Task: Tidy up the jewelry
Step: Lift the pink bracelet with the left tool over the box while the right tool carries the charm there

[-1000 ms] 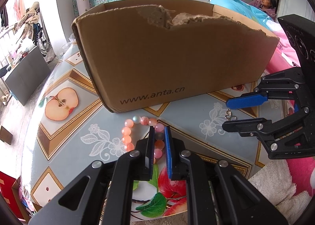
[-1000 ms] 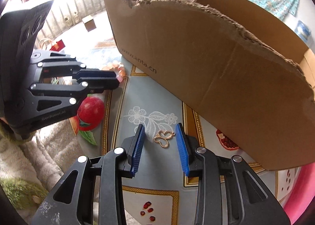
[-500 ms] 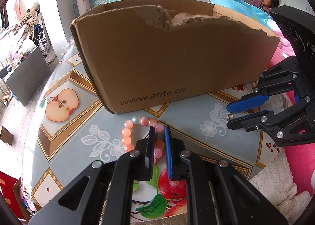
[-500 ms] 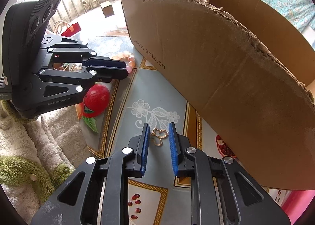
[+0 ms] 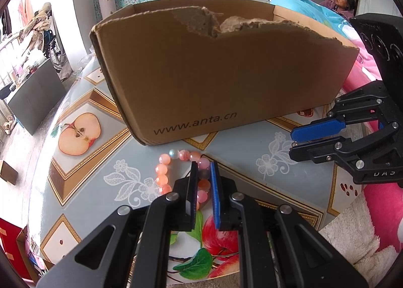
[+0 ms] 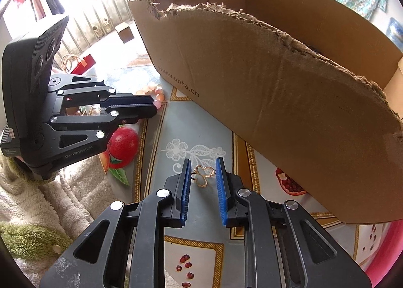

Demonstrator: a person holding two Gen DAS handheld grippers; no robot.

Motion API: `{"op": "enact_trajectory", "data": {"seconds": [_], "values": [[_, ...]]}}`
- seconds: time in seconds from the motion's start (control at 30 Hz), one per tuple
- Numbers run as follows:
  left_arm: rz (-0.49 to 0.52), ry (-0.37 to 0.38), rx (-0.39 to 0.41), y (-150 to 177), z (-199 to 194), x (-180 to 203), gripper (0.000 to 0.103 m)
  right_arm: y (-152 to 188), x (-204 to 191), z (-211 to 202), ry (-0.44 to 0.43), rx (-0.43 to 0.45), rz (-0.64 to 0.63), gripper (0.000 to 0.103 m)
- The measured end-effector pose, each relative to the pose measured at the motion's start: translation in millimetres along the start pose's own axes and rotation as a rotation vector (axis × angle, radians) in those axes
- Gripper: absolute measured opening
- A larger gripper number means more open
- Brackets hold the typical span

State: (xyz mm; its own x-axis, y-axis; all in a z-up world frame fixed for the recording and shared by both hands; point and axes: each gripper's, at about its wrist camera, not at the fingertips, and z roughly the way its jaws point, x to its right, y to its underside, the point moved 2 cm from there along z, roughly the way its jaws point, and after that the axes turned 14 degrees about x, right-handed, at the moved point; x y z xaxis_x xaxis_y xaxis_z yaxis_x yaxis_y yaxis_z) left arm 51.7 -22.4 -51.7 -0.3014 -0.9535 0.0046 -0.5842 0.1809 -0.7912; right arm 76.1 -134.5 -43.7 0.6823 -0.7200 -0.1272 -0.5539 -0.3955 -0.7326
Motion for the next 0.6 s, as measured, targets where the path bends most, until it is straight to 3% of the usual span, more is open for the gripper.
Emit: {"op": "enact_trajectory", "data": {"seconds": [0.33, 0.6], "values": [[0.001, -0.005, -0.006, 0, 1, 0, 0.009, 3, 9, -10, 0.032, 0.068, 0.174, 0.017], [0.004, -0.01, -0.006, 0, 1, 1, 0.009, 5, 14, -25, 0.005, 0.124, 0.265, 0.017]]}}
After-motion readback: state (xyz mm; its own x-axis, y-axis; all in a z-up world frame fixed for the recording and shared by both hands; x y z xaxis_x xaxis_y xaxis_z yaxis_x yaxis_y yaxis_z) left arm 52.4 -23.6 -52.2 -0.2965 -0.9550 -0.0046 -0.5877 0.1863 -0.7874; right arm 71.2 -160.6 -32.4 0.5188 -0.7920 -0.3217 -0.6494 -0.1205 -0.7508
